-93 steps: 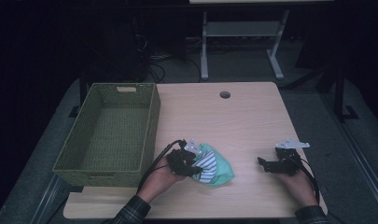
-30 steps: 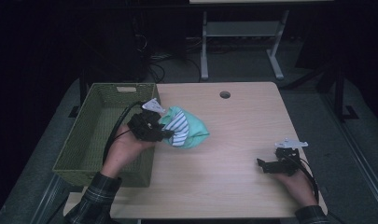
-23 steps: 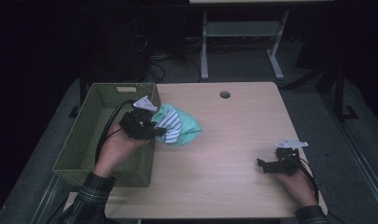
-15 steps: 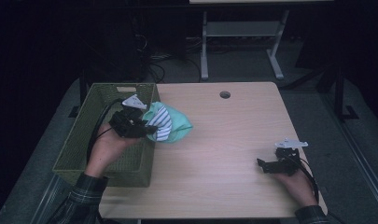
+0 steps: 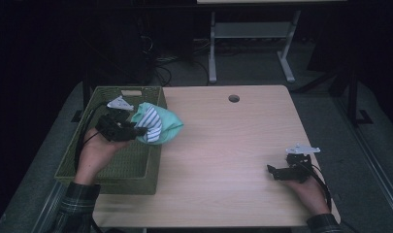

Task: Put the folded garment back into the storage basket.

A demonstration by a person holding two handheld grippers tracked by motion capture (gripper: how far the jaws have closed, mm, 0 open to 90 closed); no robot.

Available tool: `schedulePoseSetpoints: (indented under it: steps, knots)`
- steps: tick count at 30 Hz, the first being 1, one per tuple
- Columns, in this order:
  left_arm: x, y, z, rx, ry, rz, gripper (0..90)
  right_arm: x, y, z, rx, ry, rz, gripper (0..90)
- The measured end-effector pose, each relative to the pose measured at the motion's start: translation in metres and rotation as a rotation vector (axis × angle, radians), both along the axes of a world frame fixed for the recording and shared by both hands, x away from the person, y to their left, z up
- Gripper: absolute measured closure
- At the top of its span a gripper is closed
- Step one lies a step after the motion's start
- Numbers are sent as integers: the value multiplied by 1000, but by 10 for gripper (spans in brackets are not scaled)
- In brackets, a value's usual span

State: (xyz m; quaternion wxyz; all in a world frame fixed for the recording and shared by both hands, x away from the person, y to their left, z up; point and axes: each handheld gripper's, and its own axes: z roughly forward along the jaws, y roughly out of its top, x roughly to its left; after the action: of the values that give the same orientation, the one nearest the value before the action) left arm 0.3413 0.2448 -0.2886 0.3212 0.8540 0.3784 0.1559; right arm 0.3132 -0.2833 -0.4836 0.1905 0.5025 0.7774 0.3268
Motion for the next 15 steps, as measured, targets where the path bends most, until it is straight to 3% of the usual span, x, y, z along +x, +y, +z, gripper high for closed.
schedulePoseSetpoints:
  steps: [6,15]
  knots:
    - [1,16,-2,-20,2,56,701,0,0,0,0,0,0,18]
    - [5,43,-9,-10,1,134,701,0,0,0,1,0,0,18]
